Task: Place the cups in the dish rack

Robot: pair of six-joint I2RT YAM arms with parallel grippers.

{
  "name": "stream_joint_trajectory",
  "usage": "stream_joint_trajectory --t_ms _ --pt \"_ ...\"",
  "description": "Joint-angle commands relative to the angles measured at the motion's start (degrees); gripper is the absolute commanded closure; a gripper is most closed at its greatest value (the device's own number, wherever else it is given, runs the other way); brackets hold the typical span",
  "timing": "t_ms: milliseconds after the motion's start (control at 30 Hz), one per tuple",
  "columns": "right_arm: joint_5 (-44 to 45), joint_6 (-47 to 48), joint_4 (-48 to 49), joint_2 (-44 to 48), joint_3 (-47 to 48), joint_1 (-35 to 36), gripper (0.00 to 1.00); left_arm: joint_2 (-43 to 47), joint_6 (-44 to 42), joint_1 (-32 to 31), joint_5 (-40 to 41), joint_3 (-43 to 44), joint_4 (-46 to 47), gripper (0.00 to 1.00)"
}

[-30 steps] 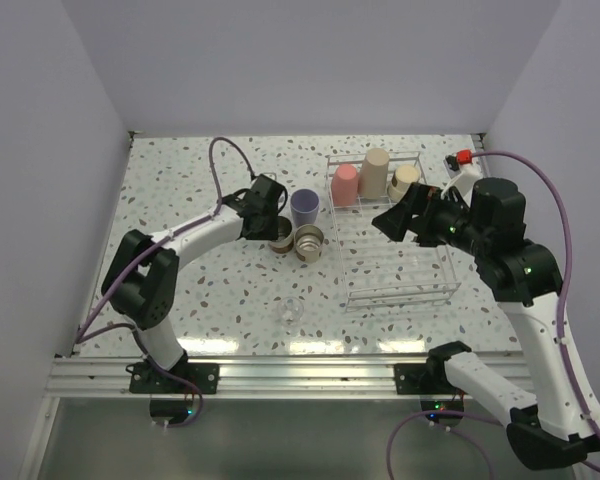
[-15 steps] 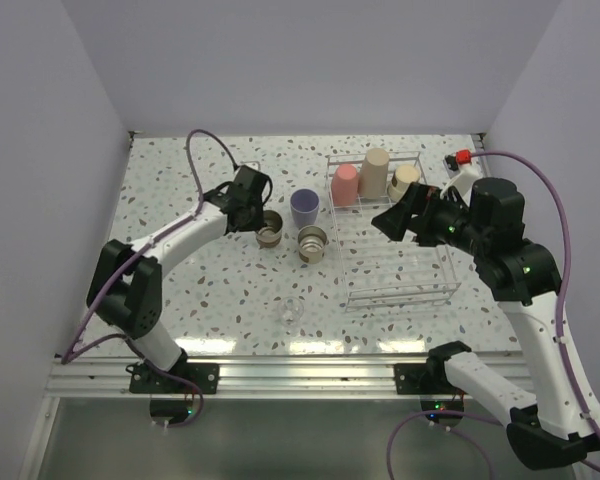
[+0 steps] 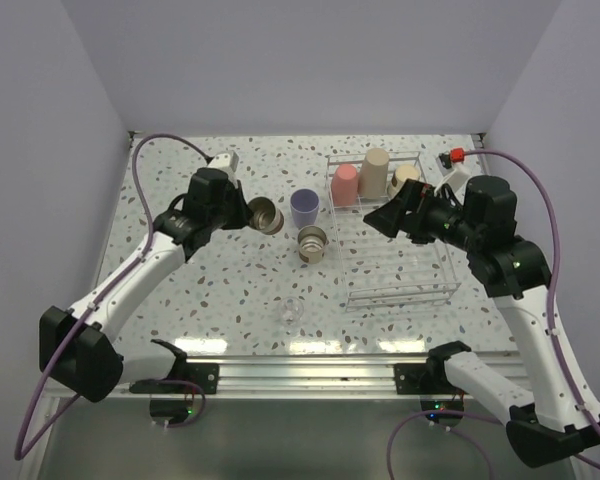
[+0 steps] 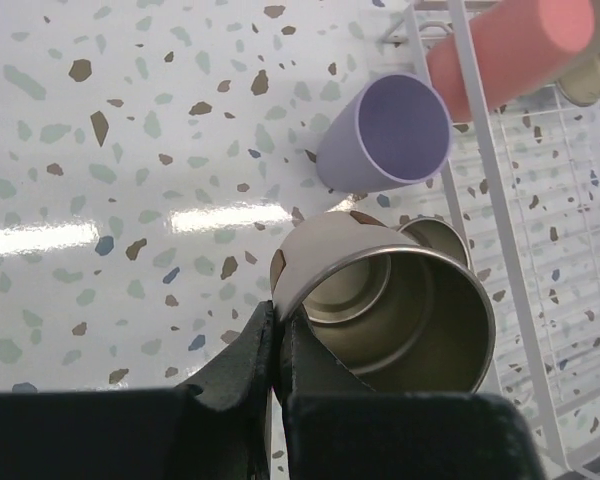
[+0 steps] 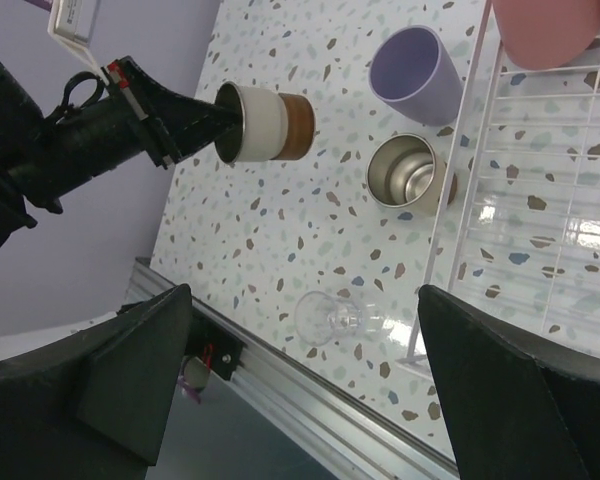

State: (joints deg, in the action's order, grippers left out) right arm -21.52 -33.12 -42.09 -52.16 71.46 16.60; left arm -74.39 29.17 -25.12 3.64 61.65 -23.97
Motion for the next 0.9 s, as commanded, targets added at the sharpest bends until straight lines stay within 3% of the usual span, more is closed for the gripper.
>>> stream_joint_trajectory --t_ms 0,267,467,667,867 --pt "-4.0 -1.9 4.2 -0.5 -0.1 0.2 0.02 5.6 -1.7 0.4 -4.7 -0.7 5.8 1.0" --pt "-13.1 -10.1 11.2 -2.5 -1.0 0.3 0.02 14.7 4.0 1.7 -15.0 -2.3 15.8 1.0" --pt "-22.8 -29.9 36.8 -3.8 -7.2 0.3 0.02 18.5 14.9 2.7 -25.4 -5.9 31.1 1.0" --pt "-24.2 -41.1 51.4 -6.7 -7.7 1.2 0.02 20.7 29.4 3.9 -31.8 -11.9 51.1 1.0" --pt "-23.0 -41.8 52.5 -9.6 -5.5 2.6 0.02 19.5 37.6 4.1 -34.4 -15.4 64.5 1.0"
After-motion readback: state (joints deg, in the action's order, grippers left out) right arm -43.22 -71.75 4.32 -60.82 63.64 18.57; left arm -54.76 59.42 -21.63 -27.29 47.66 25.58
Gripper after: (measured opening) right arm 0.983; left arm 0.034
